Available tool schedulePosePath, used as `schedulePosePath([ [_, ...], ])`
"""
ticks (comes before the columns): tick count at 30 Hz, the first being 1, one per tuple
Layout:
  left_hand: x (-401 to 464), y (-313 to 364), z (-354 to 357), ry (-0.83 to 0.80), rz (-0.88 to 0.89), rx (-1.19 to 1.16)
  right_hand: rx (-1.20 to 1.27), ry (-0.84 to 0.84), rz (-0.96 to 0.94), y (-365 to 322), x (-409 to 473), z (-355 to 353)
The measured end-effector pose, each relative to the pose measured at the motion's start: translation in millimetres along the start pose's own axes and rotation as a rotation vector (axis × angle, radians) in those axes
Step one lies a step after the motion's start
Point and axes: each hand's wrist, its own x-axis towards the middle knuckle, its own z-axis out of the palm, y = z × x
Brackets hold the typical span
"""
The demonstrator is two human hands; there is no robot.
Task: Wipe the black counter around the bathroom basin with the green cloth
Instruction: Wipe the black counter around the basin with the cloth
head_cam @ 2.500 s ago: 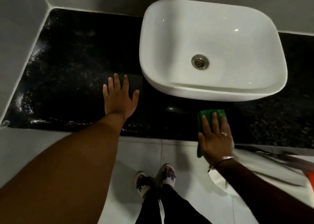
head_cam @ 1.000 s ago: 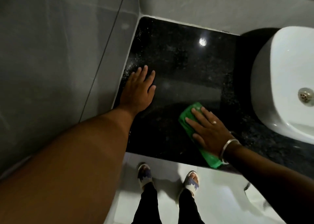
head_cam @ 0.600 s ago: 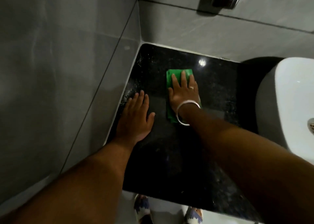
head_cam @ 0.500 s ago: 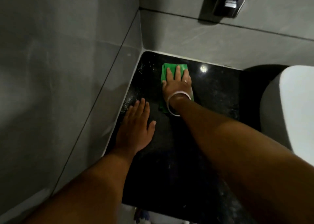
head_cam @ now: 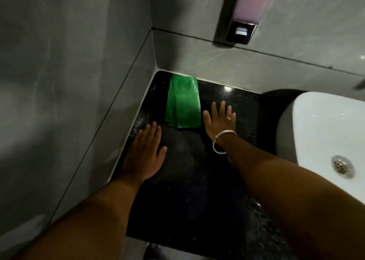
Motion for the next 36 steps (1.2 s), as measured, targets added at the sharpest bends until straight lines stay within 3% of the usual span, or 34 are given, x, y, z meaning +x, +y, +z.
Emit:
schedulePosePath([
  [5, 16.9, 6.8, -5.3, -0.022, -0.058, -0.111, -0.067, 0.07, -0.018, 1.3, -0.2, 12.4],
  [8, 86.8, 30.3, -14.7, 0.052, -0.098, -0.17, -0.055, 0.114, -0.022, 1.4, 0.8, 14.5],
  [14, 226.6, 89.6, 2.4, -0.036, -0.296, -0.166, -0.065, 0.192, 0.013, 7.0, 12.2, 29.4],
  [20, 230.8, 75.0, 4.5, 0.04, -0.263, -0.211, -0.066, 0.2, 0.012, 4.2, 8.9, 24.8],
  [23, 217.5, 55.9, 0.9, 0.055, -0.337, -0.175, -0.066, 0.172, 0.011, 3.3, 6.6, 22.0],
  [27, 134.4, 22.2, -1.6, 0.112, -0.461, -0.097, -0.048, 0.113, -0.007, 0.4, 1.1, 14.1],
  [31, 54.6, 55.8, 9.8, 0.09, -0.599, -0.086, -0.032, 0.113, -0.016, -2.8, -3.1, 7.1],
  [36, 139.1, 62.9, 8.5, 0.078, -0.438, -0.051, -0.053, 0.133, -0.007, 1.4, 6.6, 18.2],
])
